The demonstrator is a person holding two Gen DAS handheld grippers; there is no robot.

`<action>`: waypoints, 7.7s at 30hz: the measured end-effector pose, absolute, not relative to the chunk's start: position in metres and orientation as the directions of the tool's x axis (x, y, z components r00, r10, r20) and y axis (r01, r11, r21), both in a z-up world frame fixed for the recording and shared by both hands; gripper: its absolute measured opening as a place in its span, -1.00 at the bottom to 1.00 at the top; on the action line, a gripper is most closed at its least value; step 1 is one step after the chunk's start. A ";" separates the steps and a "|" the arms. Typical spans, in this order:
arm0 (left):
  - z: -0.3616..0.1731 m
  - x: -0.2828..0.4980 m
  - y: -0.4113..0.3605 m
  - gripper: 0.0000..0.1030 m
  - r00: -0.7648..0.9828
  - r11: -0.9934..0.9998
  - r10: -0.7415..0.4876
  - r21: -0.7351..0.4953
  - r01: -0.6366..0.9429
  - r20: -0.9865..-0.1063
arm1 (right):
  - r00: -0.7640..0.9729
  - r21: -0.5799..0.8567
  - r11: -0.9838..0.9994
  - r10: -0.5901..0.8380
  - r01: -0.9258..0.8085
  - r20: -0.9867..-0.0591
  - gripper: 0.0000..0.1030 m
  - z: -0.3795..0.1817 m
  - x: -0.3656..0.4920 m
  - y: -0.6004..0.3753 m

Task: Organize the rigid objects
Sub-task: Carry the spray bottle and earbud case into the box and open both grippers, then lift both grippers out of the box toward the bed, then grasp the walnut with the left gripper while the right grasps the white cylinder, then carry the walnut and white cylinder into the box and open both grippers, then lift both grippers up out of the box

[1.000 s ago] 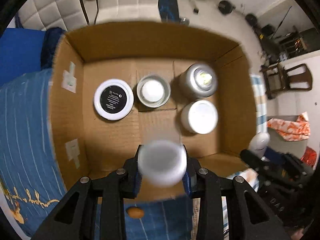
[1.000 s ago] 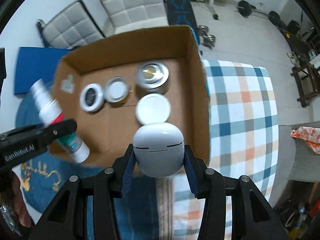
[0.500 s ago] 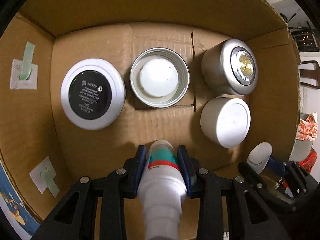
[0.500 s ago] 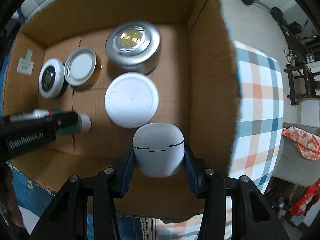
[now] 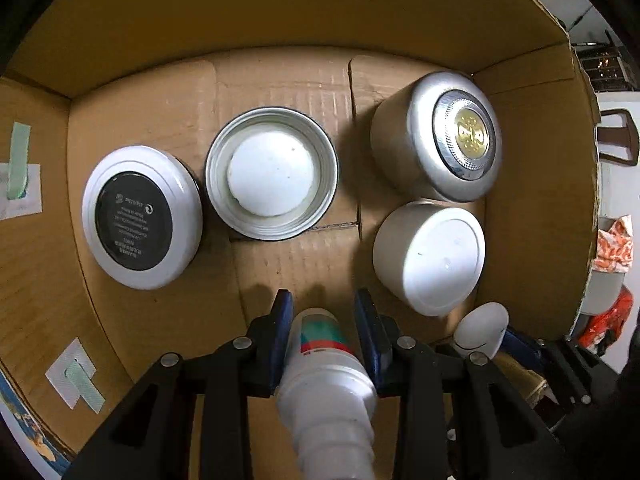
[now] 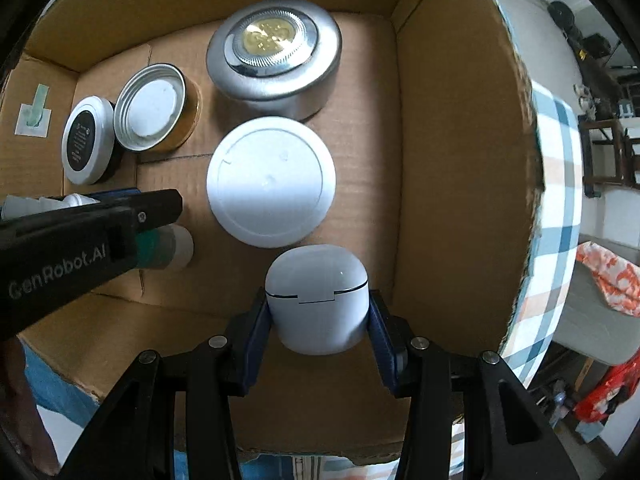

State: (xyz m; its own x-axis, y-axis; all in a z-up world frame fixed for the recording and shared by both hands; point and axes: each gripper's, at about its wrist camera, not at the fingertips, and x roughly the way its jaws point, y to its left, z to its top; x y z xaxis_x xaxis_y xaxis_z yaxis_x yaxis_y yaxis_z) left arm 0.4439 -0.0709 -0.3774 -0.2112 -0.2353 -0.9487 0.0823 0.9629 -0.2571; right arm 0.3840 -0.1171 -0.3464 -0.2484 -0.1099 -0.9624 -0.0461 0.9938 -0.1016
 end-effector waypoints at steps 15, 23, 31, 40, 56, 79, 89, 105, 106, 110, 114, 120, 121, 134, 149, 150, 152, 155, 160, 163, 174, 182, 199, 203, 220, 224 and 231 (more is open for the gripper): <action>-0.338 0.444 -0.042 0.27 -0.196 0.959 -0.279 -0.285 0.001 -0.940 | -0.250 -0.057 0.998 -0.063 -0.029 -0.966 0.10 -0.344 0.373 -0.125; -0.265 0.414 -0.018 0.69 0.033 0.975 -0.221 -0.221 0.014 -0.975 | -0.157 -0.049 0.998 -0.053 -0.031 -0.986 0.74 -0.308 0.363 -0.127; -0.234 0.373 0.008 0.90 0.191 0.986 -0.156 -0.165 -0.028 -0.969 | -0.070 -0.009 1.000 -0.010 -0.018 -0.997 1.00 -0.268 0.340 -0.122; -0.194 0.326 0.011 0.92 0.342 0.994 -0.090 -0.106 -0.027 -0.935 | 0.087 -0.019 0.999 -0.015 -0.044 -0.996 1.00 -0.207 0.315 -0.114; -0.139 0.269 0.013 0.92 0.470 0.996 -0.059 -0.083 -0.030 -0.881 | 0.269 0.020 0.996 0.041 -0.081 -0.962 1.00 -0.117 0.273 -0.110; -0.416 0.235 0.007 0.53 -0.064 0.995 0.014 0.020 -0.095 -0.998 | -0.059 0.088 0.982 0.099 0.168 -0.993 0.65 -0.342 0.265 -0.185; -0.425 0.243 -0.012 -0.16 -0.044 0.997 0.024 0.027 -0.071 -0.999 | -0.058 0.013 0.989 0.022 0.150 -0.998 -0.29 -0.370 0.277 -0.166; -0.389 0.217 -0.045 -0.28 -0.006 0.999 -0.012 -0.012 -0.035 -1.000 | -0.122 0.009 0.999 0.013 0.034 -0.992 -0.33 -0.364 0.199 -0.162; -0.384 0.215 -0.048 -0.28 0.000 0.999 -0.018 -0.018 -0.032 -1.000 | -0.123 0.014 0.999 0.018 0.033 -0.992 -0.33 -0.363 0.193 -0.161; -0.365 0.205 -0.063 -0.28 0.029 0.999 -0.035 -0.035 -0.011 -0.999 | -0.111 0.027 1.000 0.028 0.014 -0.993 -0.33 -0.356 0.171 -0.154; -0.343 0.199 -0.077 -0.28 0.059 0.999 -0.053 -0.052 0.012 -0.997 | -0.096 0.036 0.999 0.036 -0.001 -0.995 -0.33 -0.348 0.151 -0.143; -0.318 0.188 -0.096 -0.28 0.078 0.997 -0.065 -0.063 0.038 -0.995 | -0.089 0.050 0.999 0.049 -0.009 -0.995 -0.33 -0.333 0.130 -0.136; -0.313 0.185 -0.096 -0.28 0.078 0.997 -0.071 -0.068 0.040 -0.994 | -0.090 0.052 0.999 0.051 -0.007 -0.995 -0.33 -0.331 0.125 -0.134; -0.259 0.143 -0.092 -0.29 0.109 0.991 -0.127 -0.123 0.046 -0.986 | -0.052 0.103 0.995 0.102 -0.011 -0.993 -0.33 -0.298 0.138 -0.124; -0.177 0.240 -0.047 -0.28 0.262 0.966 -0.259 -0.256 0.047 -0.930 | 0.090 0.251 0.967 0.254 -0.043 -0.963 -0.33 -0.187 0.193 -0.126; -0.179 0.249 -0.042 -0.28 0.263 0.966 -0.257 -0.254 0.043 -0.930 | 0.098 0.257 0.966 0.260 -0.042 -0.961 -0.33 -0.185 0.201 -0.125; -0.184 0.272 -0.031 -0.28 0.268 0.968 -0.249 -0.251 0.028 -0.931 | 0.109 0.267 0.963 0.270 -0.037 -0.957 -0.33 -0.182 0.222 -0.124; -0.196 0.307 -0.015 -0.28 0.252 0.968 -0.244 -0.252 0.003 -0.936 | 0.117 0.280 0.960 0.281 -0.023 -0.953 -0.33 -0.185 0.256 -0.122; -0.232 0.361 0.003 -0.28 0.202 0.975 -0.210 -0.221 -0.034 -0.957 | 0.117 0.238 0.971 0.237 -0.005 -0.965 -0.33 -0.205 0.312 -0.119; -0.262 0.383 0.007 -0.28 0.141 0.976 -0.204 -0.212 -0.045 -0.969 | 0.091 0.186 0.982 0.185 0.005 -0.978 -0.33 -0.229 0.340 -0.120; -0.354 0.416 0.012 -0.28 -0.084 0.973 -0.223 -0.216 -0.077 -0.971 | -0.135 0.213 0.977 0.212 0.002 -0.968 -0.33 -0.323 0.385 -0.091; -0.374 0.417 0.006 -0.28 -0.147 0.980 -0.198 -0.192 -0.053 -0.969 | -0.222 0.146 0.988 0.133 -0.045 -0.966 -0.33 -0.357 0.390 -0.079; -0.346 0.410 -0.002 0.19 -0.069 0.996 -0.093 -0.092 -0.013 -0.993 | -0.224 0.100 0.994 0.089 -0.038 -0.970 0.22 -0.360 0.388 -0.087; -0.324 0.404 0.002 0.51 0.002 0.994 -0.101 -0.101 -0.036 -0.995 | -0.193 0.088 0.995 0.078 -0.042 -0.978 0.26 -0.343 0.385 -0.090; -0.268 0.373 0.006 0.92 0.130 0.998 -0.049 -0.055 -0.041 -0.990 | -0.071 0.037 0.999 0.037 0.006 -0.997 1.00 -0.277 0.371 -0.122; -0.242 0.355 0.006 0.92 0.181 0.997 -0.051 -0.059 -0.041 -0.982 | -0.035 0.032 0.999 0.032 0.001 -0.999 1.00 -0.259 0.364 -0.128; -0.182 0.315 0.000 0.92 0.299 0.998 -0.050 -0.061 -0.028 -0.953 | 0.058 0.037 0.999 0.038 -0.018 -0.998 1.00 -0.208 0.339 -0.129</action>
State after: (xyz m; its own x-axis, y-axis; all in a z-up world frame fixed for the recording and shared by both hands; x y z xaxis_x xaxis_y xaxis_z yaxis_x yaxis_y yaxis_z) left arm 0.3146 -0.0003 -0.1822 0.2991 -0.0499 -0.9529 -0.0276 0.9978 -0.0609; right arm 0.3392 -0.1293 -0.2080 0.0585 0.0383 -0.9976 -0.0184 0.9991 0.0373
